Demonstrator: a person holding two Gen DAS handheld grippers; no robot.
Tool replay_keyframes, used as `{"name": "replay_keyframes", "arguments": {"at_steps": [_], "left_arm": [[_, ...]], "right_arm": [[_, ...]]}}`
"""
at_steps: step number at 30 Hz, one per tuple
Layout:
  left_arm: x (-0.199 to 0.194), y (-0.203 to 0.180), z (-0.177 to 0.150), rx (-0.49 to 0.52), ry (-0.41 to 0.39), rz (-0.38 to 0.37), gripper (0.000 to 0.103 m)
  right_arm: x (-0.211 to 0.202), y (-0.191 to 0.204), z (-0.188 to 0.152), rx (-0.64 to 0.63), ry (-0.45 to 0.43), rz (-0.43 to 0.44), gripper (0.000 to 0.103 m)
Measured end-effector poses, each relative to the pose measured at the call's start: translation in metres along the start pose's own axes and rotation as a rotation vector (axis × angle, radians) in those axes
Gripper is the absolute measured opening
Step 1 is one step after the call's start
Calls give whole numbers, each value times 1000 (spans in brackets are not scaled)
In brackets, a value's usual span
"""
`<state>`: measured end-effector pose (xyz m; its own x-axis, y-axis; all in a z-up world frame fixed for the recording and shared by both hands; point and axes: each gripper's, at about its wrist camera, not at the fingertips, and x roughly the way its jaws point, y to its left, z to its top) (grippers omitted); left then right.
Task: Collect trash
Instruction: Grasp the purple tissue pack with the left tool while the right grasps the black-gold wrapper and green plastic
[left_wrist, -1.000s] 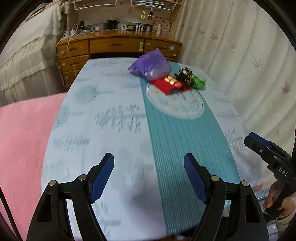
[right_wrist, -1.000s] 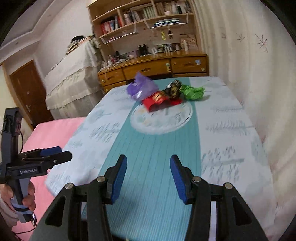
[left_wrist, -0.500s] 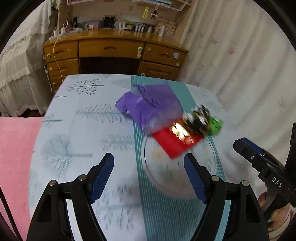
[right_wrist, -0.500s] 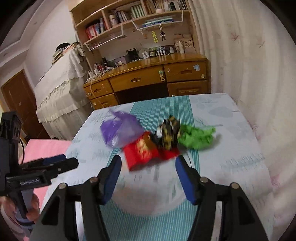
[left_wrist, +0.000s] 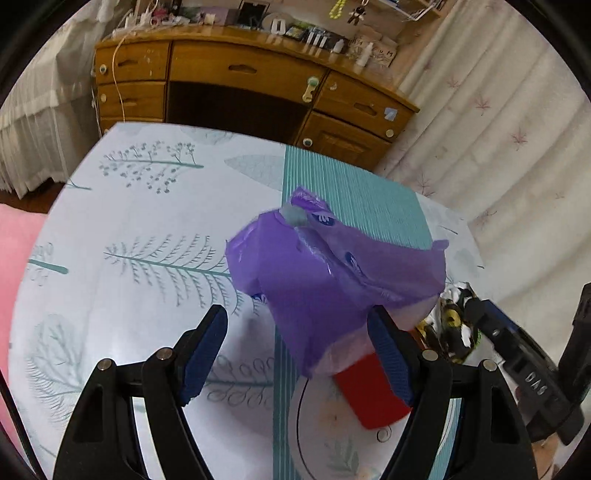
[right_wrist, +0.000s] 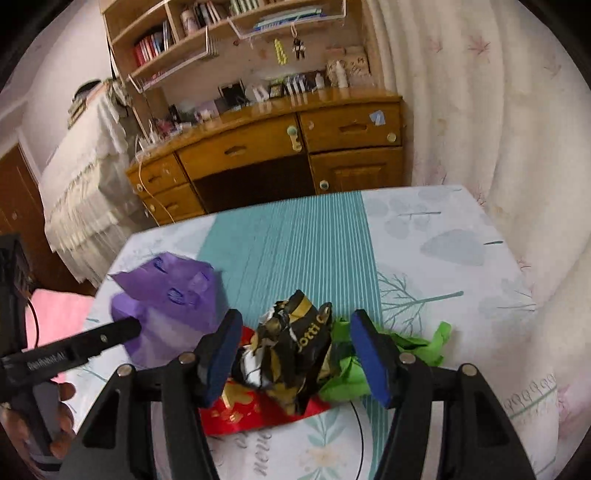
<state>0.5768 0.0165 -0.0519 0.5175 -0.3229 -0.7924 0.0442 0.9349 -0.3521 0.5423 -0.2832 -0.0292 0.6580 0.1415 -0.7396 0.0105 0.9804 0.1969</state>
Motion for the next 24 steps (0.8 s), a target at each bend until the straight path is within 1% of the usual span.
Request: {"name": "replay_keyframes", "arguments": {"at_steps": [4,8,10,12,15,16,17,18,19,24], "left_arm": [[13,-1,5,-8,12,-12,76],[23,-5,7,-22,16,-59,76],[25,-7,5,-17,22,-69,76],[24,-10,1,1,29,-59,76],[18,-16,-3,41,27,-25,77],[14,-18,-3,52,9,-7,80],[10,-19,-3,57,-3,-1,88],[5,-21,-3,59,-11,0,94],[0,-24,-1,64,-23,0,102],[-18,-39,12,62,-39,-11,102]], "right_arm": [[15,1,-6,-24,49,6,61],[18,8,-15,-67,69,29,49],[16,11,-19,-78,66,45,46],[12,13,-21,-97,61,51,43],[7,16,-24,-118,54,65,40],[7,16,-24,-118,54,70,40],[5,16,-25,-115,52,76,40],[4,16,-24,-113,48,79,40],[2,16,-23,-110,43,83,39],[-10,12,-17,-88,5,106,39]]}}
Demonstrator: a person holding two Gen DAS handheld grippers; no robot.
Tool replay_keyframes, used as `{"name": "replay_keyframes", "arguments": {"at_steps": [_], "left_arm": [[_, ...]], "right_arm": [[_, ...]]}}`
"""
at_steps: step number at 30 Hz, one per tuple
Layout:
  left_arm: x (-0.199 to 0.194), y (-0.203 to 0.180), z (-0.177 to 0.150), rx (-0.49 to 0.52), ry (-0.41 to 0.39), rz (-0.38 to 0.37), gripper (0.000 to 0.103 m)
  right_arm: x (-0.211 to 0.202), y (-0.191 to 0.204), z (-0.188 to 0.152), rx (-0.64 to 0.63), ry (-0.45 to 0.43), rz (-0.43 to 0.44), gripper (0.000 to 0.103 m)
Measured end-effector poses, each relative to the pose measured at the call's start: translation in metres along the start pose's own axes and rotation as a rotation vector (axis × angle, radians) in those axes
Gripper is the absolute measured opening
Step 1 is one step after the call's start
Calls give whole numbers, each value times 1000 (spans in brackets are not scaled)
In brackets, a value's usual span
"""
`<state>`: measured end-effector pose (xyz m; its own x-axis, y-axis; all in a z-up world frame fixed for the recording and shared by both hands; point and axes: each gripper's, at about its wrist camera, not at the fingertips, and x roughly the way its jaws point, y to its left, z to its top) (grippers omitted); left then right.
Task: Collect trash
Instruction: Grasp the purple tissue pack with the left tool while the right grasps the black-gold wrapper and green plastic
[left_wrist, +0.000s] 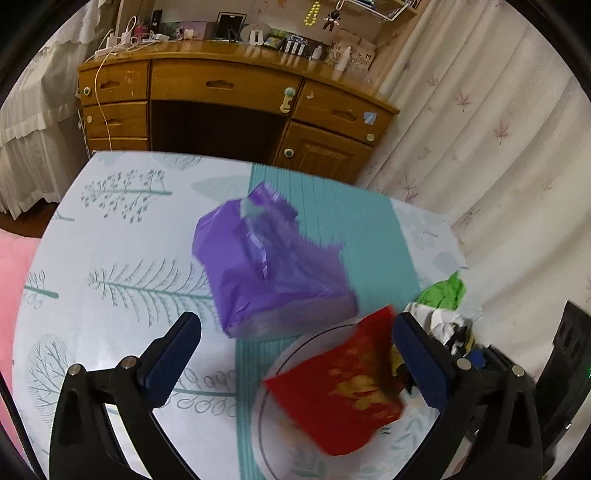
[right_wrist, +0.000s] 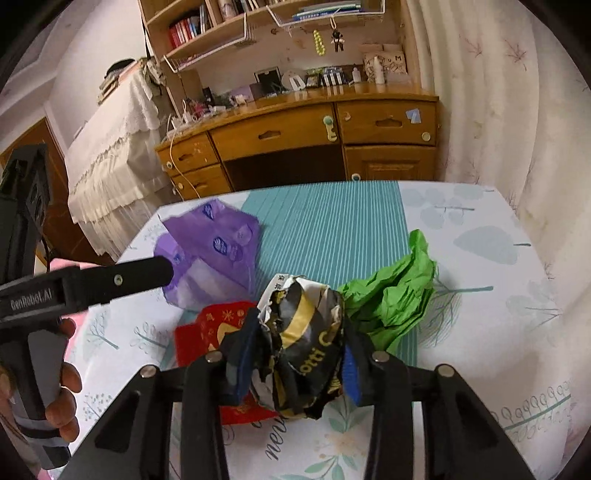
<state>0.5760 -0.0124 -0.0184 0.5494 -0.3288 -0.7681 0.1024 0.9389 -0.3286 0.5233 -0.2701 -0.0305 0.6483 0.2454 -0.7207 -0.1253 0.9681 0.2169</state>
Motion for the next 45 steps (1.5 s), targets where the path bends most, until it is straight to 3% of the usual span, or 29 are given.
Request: {"name": "replay_keyframes", "arguments": {"at_steps": [4,9,19,24,26,28,32,38,45], "left_arm": [[-3,-17,19,44,-22,94,102],[27,-16,36,51,16,204,102],[94,14,27,-19,164,270,102],[93,13,23,8,117,255,85],[89,11,24,17,102,232,62],[84,9,24,33,96,214,47],[76,3,21,62,73,211,34],[46,-4,7,90,44,194,26],[-38,-16,-32,119,6,151,26]], "right_arm": [[-7,-2,5,8,-28,10,39],[-8,-7,10,22,-45,28,39],[10,-21,0,38,-11,32,39],[12,-20,-1,38,-6,45,39],[11,-19,-1,32,-8,46,39],[10,-18,-1,30,-11,46,39],[9,-16,-2,26,-10,48,39],[-7,-11,-4,18,-27,51,39],[-63,5,-16,21,-66,89,39]]}}
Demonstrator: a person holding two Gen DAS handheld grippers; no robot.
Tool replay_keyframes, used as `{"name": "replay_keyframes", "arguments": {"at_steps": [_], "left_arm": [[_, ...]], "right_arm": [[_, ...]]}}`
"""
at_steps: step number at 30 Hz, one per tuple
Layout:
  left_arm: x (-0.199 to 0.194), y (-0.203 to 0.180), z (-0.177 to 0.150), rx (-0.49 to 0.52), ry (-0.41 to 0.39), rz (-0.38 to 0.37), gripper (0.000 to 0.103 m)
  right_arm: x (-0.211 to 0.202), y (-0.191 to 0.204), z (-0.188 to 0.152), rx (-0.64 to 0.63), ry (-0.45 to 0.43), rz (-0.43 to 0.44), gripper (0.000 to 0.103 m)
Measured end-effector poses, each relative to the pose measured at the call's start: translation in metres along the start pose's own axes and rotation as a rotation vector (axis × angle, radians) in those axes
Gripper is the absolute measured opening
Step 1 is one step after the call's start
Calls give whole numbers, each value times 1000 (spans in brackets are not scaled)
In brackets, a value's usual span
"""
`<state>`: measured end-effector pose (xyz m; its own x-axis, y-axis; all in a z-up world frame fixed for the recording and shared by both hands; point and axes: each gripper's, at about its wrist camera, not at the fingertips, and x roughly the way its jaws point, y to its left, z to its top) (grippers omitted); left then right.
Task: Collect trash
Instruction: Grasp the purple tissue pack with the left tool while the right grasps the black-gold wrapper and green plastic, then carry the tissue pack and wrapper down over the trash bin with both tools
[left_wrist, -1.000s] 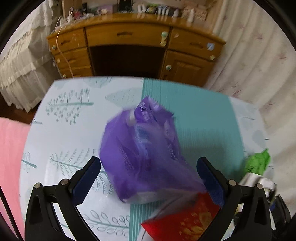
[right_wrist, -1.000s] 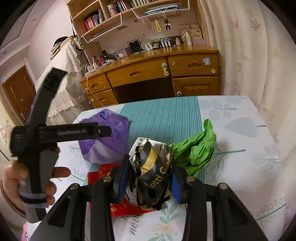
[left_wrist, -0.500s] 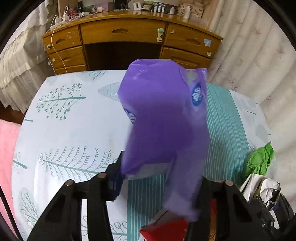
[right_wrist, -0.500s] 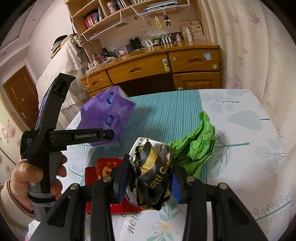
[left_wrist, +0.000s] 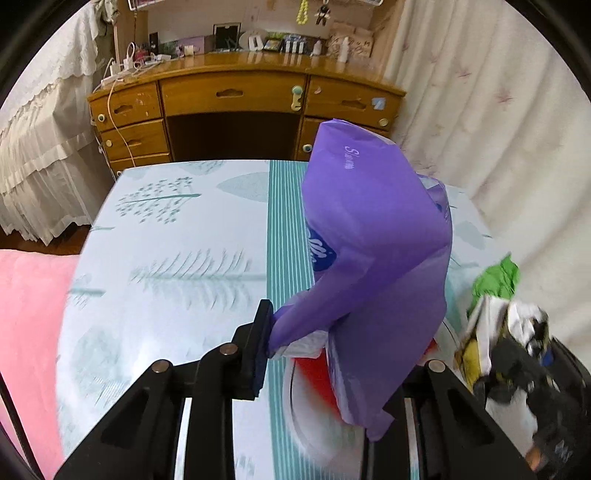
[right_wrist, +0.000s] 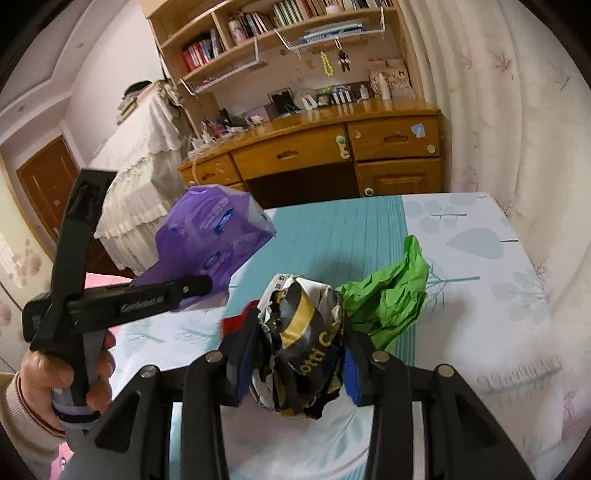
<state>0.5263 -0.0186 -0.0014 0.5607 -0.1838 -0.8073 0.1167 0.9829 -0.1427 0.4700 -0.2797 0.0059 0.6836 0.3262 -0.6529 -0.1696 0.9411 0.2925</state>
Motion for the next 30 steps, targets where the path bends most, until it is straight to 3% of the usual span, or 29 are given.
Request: {"name": "replay_keyframes", "arguments": {"at_steps": [8,13,17,23,30], "left_arm": [[-121,7,-89,27,-16,-61,26],[-193,13,-169,52,-20,-110,26],[-229,18,-233,64,-4,-148,26],[-242,23,-310,54,39,-173,26],[-226,26,-356,21,69,-167,26]], "right_arm": [[-88,51,-46,-23,-7,71,39],[-146,86,-93,-50,-12,119,39],[-187,109,-135,-60,-11,172,39],[-212,125,-185,-87,2,179,39],[-201,121,-228,-97,20,140,39]]}}
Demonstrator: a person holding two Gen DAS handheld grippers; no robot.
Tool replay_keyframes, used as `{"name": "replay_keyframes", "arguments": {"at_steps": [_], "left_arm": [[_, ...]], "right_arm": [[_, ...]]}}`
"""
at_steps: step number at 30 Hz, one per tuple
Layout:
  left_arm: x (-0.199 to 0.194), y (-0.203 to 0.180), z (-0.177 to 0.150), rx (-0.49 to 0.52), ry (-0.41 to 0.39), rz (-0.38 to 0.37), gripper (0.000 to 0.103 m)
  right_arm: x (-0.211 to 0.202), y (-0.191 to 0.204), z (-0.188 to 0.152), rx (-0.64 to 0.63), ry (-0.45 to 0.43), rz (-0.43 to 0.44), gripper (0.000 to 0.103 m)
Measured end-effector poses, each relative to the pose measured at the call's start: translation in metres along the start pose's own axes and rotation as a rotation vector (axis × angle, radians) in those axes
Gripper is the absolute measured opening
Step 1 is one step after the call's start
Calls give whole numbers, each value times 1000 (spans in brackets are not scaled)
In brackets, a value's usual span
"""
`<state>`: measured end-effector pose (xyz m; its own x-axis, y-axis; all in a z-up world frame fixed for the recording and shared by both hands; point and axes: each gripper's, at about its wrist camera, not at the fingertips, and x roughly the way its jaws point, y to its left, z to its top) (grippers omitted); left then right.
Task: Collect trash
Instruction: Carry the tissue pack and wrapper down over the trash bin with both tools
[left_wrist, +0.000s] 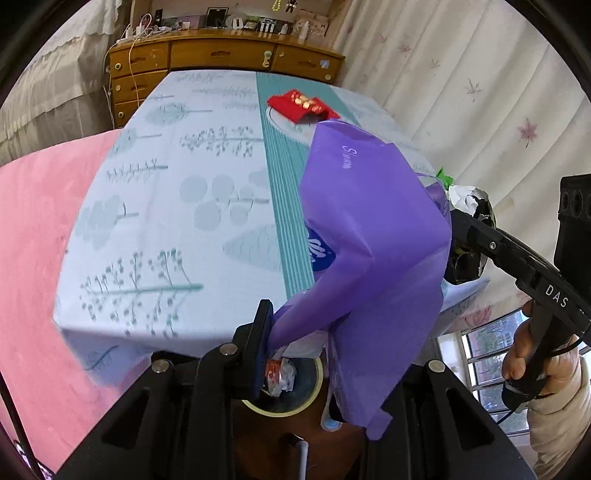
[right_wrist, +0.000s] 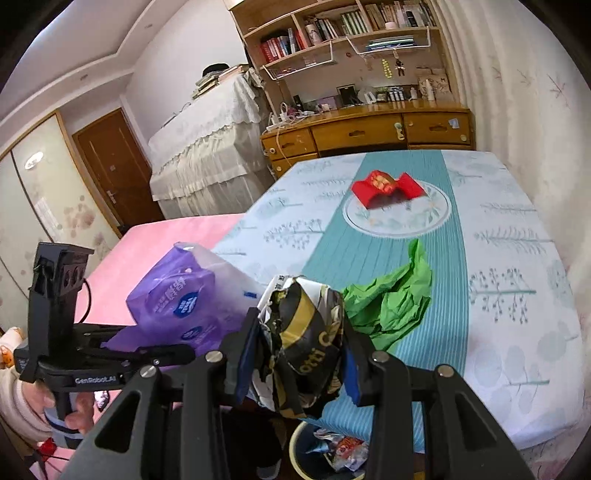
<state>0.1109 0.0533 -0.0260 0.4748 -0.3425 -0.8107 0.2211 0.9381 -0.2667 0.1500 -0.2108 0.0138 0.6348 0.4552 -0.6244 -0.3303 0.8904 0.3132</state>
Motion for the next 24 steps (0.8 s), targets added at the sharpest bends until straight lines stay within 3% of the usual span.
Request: {"name": "replay_keyframes", "arguments": {"at_steps": [4,13,18,24], "left_arm": [[6,-4,-18,8,1,-19,26],[-4,-6,-65,97,16,-47,26],[4,1,-93,122,84,-62,26],[43,5,-140,140,227,-49,26]], "right_arm": [[-1,1,-23,-1,-13,10,39],[-35,32,-81,-162,-29,56,39],[-48,45,-118,-186,29,126,39],[-27,46,-169,-185,147,163,39]]}}
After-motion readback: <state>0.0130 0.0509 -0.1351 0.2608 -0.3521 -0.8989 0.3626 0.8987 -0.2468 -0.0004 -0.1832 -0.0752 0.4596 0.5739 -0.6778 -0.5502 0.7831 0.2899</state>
